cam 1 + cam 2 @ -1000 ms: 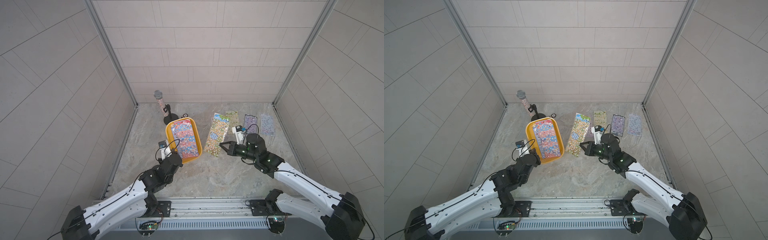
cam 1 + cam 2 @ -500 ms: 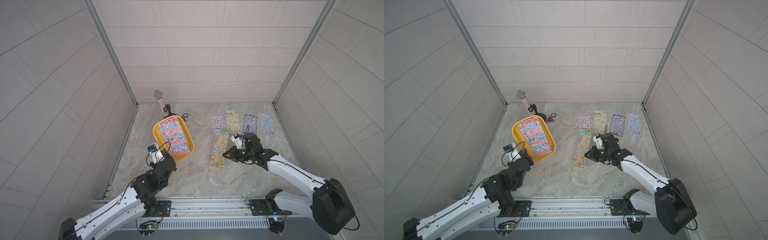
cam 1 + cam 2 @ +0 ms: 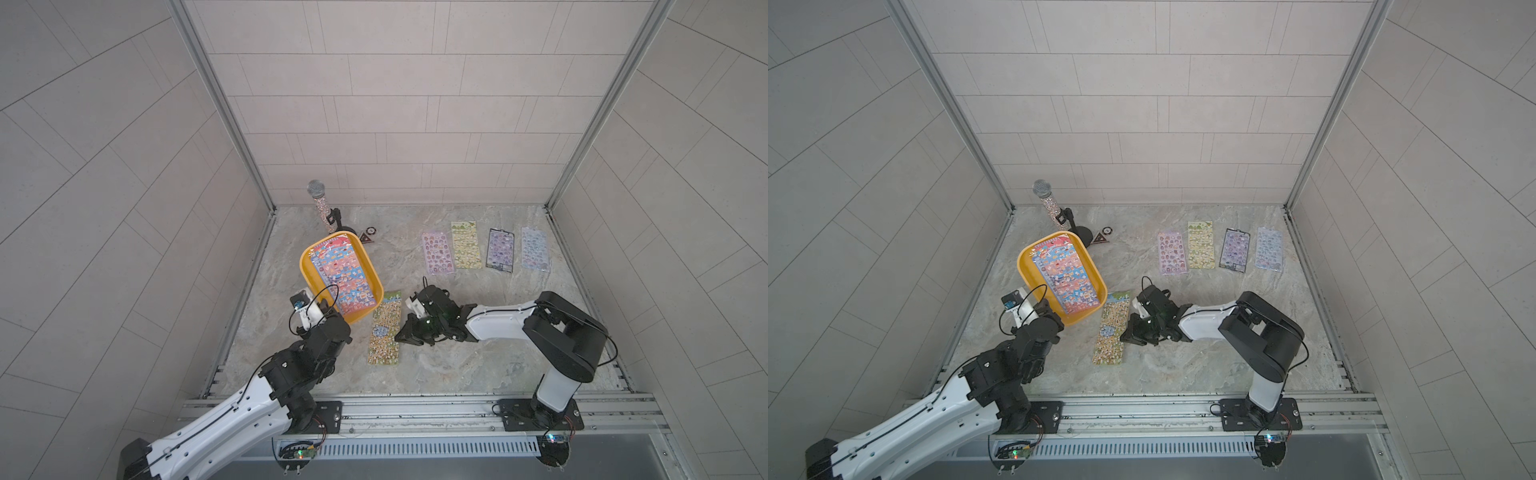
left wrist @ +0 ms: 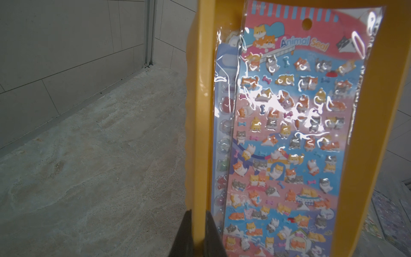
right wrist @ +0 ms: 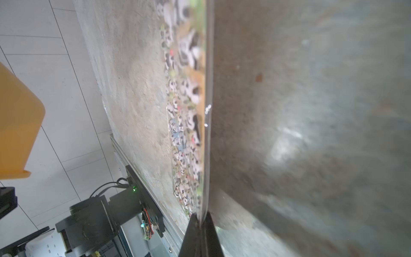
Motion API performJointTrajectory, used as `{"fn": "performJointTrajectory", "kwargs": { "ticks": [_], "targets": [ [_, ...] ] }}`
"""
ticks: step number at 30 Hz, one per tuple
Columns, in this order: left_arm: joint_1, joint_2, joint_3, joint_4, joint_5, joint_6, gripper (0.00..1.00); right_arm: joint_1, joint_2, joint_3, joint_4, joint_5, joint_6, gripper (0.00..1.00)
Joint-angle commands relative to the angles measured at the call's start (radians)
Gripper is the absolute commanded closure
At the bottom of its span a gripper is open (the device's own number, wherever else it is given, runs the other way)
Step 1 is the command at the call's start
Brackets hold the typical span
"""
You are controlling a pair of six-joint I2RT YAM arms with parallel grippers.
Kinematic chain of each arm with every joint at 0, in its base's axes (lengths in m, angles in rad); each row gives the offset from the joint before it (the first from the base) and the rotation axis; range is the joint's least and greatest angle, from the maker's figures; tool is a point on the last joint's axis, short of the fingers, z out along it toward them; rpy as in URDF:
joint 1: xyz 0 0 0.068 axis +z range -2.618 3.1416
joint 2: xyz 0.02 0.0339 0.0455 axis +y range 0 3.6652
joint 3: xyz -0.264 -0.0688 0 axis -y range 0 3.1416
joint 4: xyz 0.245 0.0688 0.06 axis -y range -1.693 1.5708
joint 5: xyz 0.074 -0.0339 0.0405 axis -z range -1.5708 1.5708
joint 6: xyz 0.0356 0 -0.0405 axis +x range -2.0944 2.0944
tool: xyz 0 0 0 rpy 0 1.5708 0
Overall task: Take the stickers out of the storage box
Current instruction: Place the sticker at the center of the board.
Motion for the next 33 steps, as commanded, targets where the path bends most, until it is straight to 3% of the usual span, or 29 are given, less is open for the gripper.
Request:
{"fn": "performJointTrajectory", "kwargs": {
  "ticks": [1, 7, 15, 25, 33],
  "targets": [
    [0.0, -0.01, -0.003, 0.0, -0.031, -0.015, 1.0, 0.0, 0.012, 0.024, -0.002, 0.05, 0.032, 0.93],
    [0.001, -0.01, -0.003, 0.005, -0.016, -0.02, 1.0, -0.001, 0.033, 0.099, -0.191, 0.097, -0.083, 0.82],
    [0.001, -0.014, -0.006, 0.007, -0.01, -0.02, 1.0, -0.004, 0.093, 0.208, -0.364, 0.138, -0.215, 0.79],
    [0.001, -0.019, -0.009, 0.01, -0.004, -0.022, 1.0, -0.003, 0.084, 0.19, -0.345, 0.154, -0.212, 0.8],
    [0.001, -0.013, -0.009, 0.014, -0.003, -0.021, 1.0, -0.009, -0.048, 0.101, -0.259, 0.226, -0.206, 0.79]
  ]
}}
